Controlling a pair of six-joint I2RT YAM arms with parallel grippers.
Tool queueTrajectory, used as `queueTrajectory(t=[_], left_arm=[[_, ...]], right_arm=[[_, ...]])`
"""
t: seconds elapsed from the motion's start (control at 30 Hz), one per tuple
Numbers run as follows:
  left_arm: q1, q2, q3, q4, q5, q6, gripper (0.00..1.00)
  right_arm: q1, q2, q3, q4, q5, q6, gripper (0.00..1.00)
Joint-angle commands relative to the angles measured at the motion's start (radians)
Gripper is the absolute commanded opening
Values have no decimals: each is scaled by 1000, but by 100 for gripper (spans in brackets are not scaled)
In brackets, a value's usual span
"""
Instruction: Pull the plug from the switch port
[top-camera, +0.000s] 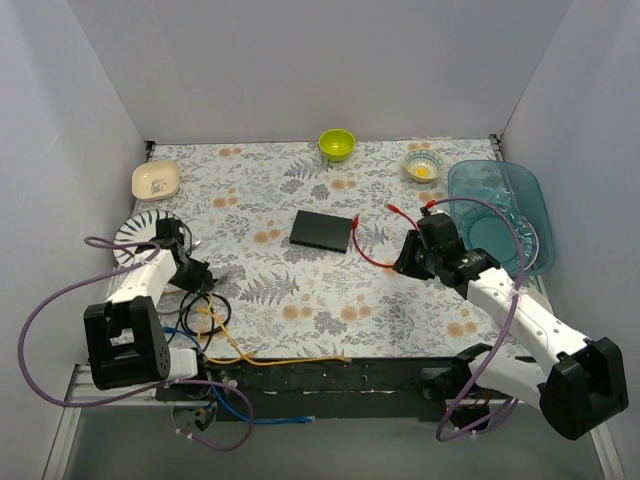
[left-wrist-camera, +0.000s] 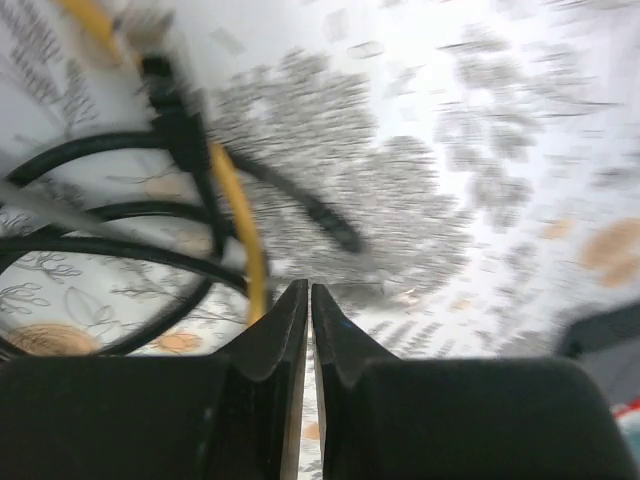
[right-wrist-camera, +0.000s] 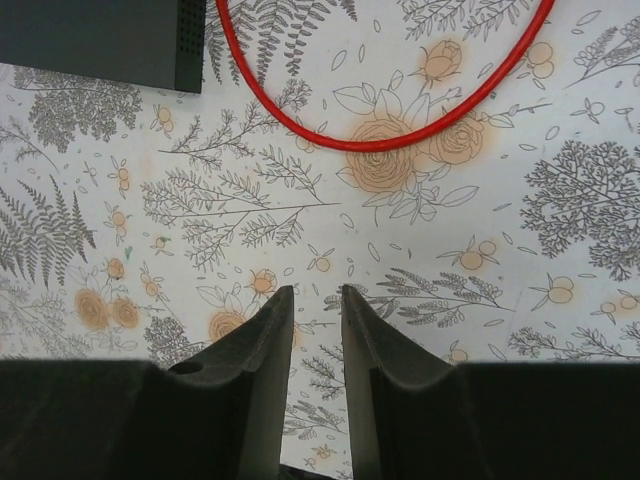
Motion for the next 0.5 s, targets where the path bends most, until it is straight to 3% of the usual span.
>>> queueTrajectory(t=[0.0,0.07,0.13,0.33,0.47], left_arm=[[17,-107,136,48,17,65,7],[5,-124,156,97,128,89,8],[-58,-116,173,151,214,96,9],[-283,-165,121,240,225,68,11],[-343,-187,52,263,240,30,11]], right_arm=[[-5,59,15,96,-29,-13,34],[-10,120,46,120,-18,-36,36],[-10,171,105,124,2,-60,44],[-37,393,230,74,103,-160,49],[-45,528,241,71,71,-208,45]])
